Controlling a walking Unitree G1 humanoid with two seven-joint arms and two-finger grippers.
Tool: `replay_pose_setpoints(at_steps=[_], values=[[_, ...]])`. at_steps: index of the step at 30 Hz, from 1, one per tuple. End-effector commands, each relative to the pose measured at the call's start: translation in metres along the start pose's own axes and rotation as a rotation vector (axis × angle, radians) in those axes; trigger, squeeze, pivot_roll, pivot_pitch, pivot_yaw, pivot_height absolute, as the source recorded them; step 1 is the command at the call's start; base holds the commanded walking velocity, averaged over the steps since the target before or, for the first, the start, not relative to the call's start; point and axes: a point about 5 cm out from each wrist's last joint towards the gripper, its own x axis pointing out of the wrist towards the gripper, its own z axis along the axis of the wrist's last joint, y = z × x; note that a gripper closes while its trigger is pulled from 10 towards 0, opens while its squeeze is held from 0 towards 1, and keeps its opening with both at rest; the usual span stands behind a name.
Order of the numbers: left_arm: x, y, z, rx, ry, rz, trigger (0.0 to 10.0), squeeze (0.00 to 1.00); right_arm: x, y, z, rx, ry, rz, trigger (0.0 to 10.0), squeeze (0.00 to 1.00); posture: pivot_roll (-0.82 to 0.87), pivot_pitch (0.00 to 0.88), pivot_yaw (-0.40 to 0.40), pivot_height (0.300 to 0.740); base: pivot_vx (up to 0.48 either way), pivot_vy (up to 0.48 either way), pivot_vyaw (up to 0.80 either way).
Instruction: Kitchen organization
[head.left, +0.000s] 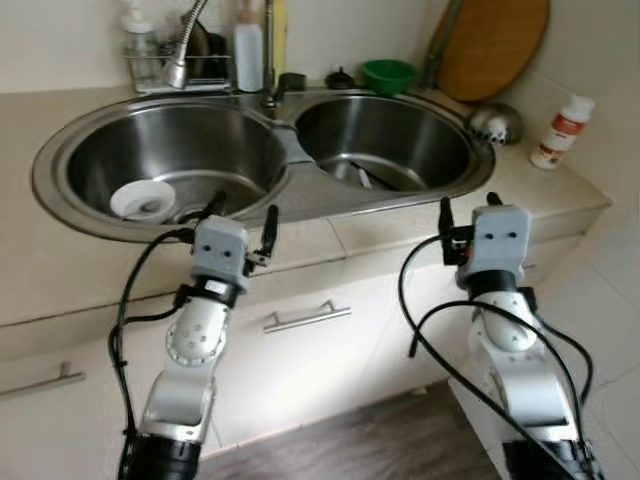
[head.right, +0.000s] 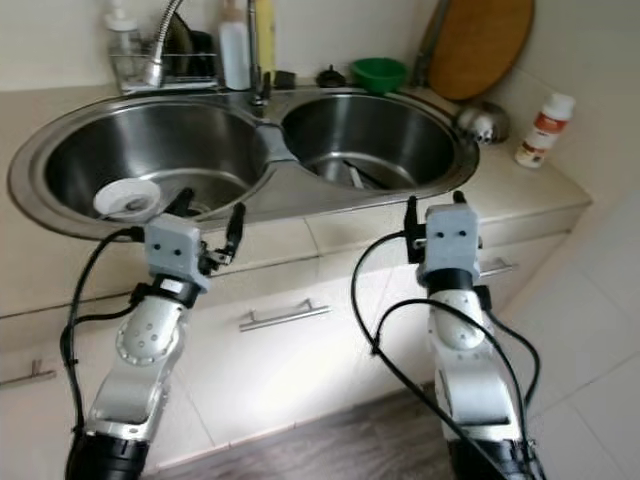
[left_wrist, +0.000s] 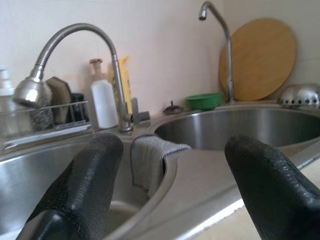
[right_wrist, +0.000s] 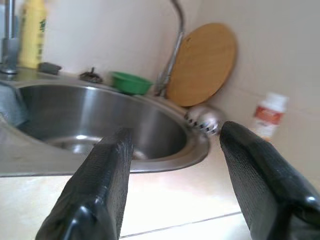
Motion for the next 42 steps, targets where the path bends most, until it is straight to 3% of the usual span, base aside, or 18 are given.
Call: replay_pose_setpoints(at_steps=[1,42], values=[[0.0007,-0.0002,0.0014,-0.004,-0.007,0.002,10.0,0.00,-0.0004,-0.0024,0.0016,-0.001,-0.016,0.001,10.0,0.00,-0.03,0.000,-0.079,0.740,0.000,0.000,-0.80],[0.0012,-0.0056,0.0039,0.020,-0.038,-0.038,10.0,0.00,-0.0053,-0.0015,0.0033,-0.054,-0.057,-0.005,10.0,0.00,-0.04,0.000,-0.073,0.740,0.000,0.000,-0.80]])
